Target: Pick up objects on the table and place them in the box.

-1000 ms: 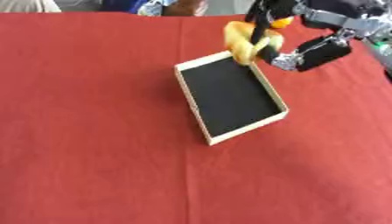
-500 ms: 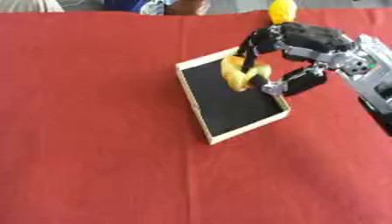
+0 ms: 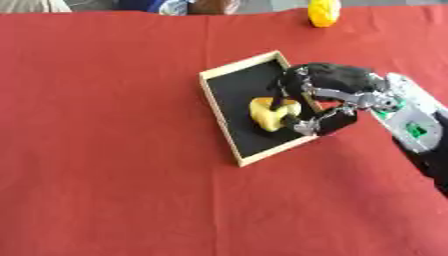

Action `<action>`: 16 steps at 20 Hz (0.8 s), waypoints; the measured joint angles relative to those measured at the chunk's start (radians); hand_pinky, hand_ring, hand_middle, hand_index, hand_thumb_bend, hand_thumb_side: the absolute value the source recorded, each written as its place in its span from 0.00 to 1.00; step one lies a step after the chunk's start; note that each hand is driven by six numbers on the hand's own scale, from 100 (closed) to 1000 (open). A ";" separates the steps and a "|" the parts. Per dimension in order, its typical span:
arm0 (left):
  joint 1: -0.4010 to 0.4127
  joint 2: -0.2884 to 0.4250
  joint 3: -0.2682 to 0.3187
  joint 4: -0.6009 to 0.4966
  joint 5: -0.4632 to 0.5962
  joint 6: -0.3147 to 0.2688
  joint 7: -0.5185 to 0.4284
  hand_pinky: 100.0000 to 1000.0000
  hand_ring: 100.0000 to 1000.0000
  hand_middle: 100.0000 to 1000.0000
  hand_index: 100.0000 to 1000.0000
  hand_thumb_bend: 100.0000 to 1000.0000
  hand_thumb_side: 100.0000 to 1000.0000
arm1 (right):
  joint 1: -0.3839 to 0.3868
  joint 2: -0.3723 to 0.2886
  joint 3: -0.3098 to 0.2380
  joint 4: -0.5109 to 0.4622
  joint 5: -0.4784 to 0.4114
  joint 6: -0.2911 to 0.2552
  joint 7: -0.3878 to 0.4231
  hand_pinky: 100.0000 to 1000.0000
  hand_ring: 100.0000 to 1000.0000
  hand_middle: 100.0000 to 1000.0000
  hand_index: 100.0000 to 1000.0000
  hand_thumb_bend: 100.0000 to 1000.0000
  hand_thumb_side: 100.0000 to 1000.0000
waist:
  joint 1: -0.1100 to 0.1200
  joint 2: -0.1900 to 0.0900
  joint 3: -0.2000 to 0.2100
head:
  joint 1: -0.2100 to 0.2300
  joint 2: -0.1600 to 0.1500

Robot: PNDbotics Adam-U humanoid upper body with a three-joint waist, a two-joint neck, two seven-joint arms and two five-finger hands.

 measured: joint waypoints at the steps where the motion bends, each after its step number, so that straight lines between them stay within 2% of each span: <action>1: 0.000 0.000 0.000 0.000 0.000 0.000 0.000 0.87 0.83 0.63 0.77 0.00 0.64 | 0.000 0.000 -0.001 0.000 0.015 -0.011 0.000 0.84 0.94 0.76 0.85 0.00 0.00 | 0.000 0.001 0.000 | 0.000 0.000; 2: 0.000 -0.002 0.000 0.000 0.000 0.000 0.000 0.87 0.83 0.63 0.77 0.00 0.64 | 0.000 0.000 -0.004 0.000 0.030 -0.021 -0.001 0.86 0.97 0.81 0.89 0.08 0.00 | 0.000 0.001 0.000 | 0.000 -0.002; 4: 0.000 -0.007 0.000 0.000 0.001 0.001 -0.001 0.87 0.83 0.63 0.77 0.00 0.64 | 0.000 0.000 -0.012 -0.002 0.068 -0.042 -0.007 0.89 1.00 0.86 0.93 0.17 0.00 | 0.000 0.002 0.000 | 0.000 -0.003; 6: 0.000 -0.008 0.000 0.000 0.001 0.002 -0.002 0.87 0.83 0.63 0.77 0.00 0.64 | 0.000 0.000 -0.022 -0.007 0.110 -0.053 -0.023 0.89 1.00 0.87 0.94 0.20 0.00 | -0.001 0.002 0.000 | 0.000 -0.004; 10: 0.000 -0.008 0.000 0.000 0.003 0.004 -0.005 0.87 0.83 0.63 0.77 0.00 0.64 | 0.003 -0.003 -0.040 -0.023 0.171 -0.050 -0.086 0.89 1.00 0.87 0.95 0.23 0.04 | -0.002 0.002 -0.001 | 0.004 -0.007; 12: 0.000 -0.008 0.000 0.000 0.004 0.005 -0.005 0.87 0.83 0.63 0.77 0.00 0.65 | 0.008 -0.011 -0.050 -0.038 0.183 -0.044 -0.119 0.89 1.00 0.87 0.95 0.23 0.01 | -0.004 0.002 -0.004 | 0.006 -0.007; 13: 0.000 -0.008 0.000 0.000 0.004 0.005 -0.005 0.87 0.83 0.63 0.77 0.00 0.65 | 0.009 -0.017 -0.055 -0.045 0.184 -0.040 -0.133 0.89 1.00 0.87 0.95 0.22 0.01 | -0.005 0.002 -0.006 | 0.008 -0.007; 14: 0.000 -0.008 0.000 0.000 0.004 0.005 -0.005 0.87 0.83 0.63 0.77 0.00 0.65 | 0.009 -0.023 -0.061 -0.052 0.183 -0.035 -0.145 0.89 1.00 0.87 0.95 0.13 0.02 | -0.006 0.002 -0.006 | 0.008 -0.007; 15: 0.000 -0.008 0.000 0.000 0.004 0.005 -0.005 0.87 0.83 0.63 0.77 0.00 0.65 | 0.009 -0.029 -0.067 -0.059 0.178 -0.030 -0.156 0.89 1.00 0.87 0.95 0.18 0.00 | -0.006 0.002 -0.006 | 0.009 -0.007; 16: 0.000 -0.008 0.000 0.000 0.004 0.005 -0.006 0.87 0.83 0.63 0.77 0.00 0.65 | 0.009 -0.034 -0.073 -0.066 0.170 -0.025 -0.164 0.89 1.00 0.87 0.95 0.16 0.00 | -0.006 0.001 -0.006 | 0.009 -0.007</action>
